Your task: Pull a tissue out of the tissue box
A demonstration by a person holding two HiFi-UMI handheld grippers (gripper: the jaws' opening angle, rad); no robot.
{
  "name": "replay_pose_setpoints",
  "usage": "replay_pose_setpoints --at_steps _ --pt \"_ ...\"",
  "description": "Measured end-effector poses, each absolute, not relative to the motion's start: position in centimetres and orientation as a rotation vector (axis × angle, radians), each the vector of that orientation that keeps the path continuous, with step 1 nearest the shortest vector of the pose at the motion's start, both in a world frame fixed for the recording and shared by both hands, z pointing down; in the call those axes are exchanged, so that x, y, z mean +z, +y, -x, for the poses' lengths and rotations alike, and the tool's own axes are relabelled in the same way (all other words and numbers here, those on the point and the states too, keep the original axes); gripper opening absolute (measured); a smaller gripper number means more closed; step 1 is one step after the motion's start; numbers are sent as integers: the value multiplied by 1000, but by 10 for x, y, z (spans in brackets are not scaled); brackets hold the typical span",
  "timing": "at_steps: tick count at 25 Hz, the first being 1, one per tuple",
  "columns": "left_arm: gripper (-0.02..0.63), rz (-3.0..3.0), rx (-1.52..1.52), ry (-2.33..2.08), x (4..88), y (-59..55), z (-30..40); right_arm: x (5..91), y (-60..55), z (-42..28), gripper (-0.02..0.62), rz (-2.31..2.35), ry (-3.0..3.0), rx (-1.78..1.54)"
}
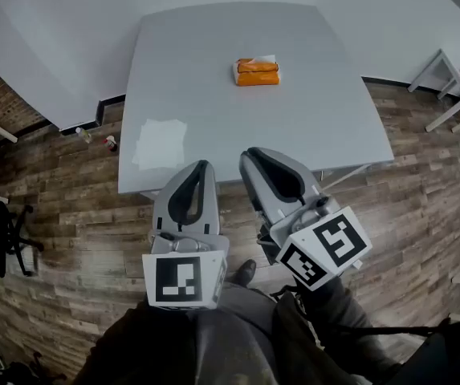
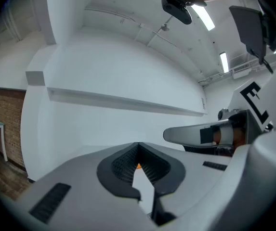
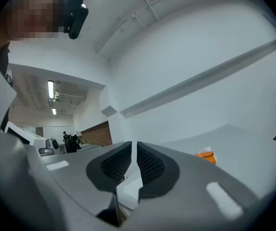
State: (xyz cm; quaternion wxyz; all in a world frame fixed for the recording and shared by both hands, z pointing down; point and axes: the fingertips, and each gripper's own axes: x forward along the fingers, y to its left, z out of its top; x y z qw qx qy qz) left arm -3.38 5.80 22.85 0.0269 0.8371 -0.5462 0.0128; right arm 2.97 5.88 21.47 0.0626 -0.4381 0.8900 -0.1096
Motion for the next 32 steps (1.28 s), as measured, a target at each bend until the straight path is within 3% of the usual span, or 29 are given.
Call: replay_pose_setpoints --at_steps 8,32 --pt "0 -2678 -15 -1674 200 61 38 186 77 -26 2 1407 2615 -178" --pt "0 -2747 9 -1579 200 64 13 170 85 -39 2 1443 2590 -96"
